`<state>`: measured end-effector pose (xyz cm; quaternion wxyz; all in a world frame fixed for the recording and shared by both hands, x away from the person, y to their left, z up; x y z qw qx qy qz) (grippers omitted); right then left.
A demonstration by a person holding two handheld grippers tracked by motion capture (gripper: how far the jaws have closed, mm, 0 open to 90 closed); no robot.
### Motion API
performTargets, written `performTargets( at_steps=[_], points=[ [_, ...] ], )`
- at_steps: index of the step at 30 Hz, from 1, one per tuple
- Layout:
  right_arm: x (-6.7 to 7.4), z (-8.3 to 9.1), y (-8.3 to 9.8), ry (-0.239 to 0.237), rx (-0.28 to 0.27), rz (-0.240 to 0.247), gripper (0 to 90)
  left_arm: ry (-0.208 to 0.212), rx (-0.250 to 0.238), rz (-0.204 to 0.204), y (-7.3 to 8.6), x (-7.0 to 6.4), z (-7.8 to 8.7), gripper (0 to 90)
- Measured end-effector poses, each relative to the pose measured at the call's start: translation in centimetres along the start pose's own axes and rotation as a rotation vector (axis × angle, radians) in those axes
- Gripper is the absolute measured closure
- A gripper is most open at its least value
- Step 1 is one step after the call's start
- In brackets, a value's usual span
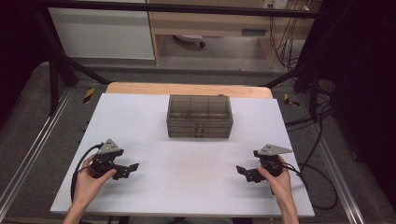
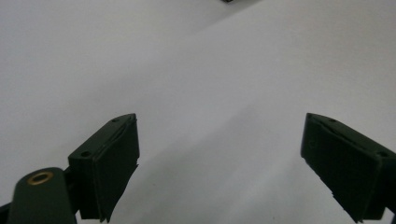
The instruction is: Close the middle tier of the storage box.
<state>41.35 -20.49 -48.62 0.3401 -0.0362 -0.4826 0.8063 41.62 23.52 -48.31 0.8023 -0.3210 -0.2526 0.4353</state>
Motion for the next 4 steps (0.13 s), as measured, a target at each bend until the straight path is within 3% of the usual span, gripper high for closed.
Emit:
performTargets(
  at_steps=[4],
  points=[
    [-0.06, -0.02, 0.14, 0.002, 0.004, -0.005, 1.0, 0.001, 0.003, -0.003, 0.04, -0.08, -0.05, 11.1]
  ],
)
Point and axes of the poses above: each handheld gripper's, and its own axes: z roughly backward along the jaws, y roughly out of its underside, x roughly to its left, the point moved 8 cm from there along -z, roughly forward along the jaws, and after that the axes turned 15 degrees about -y, right-handed, at the moved point
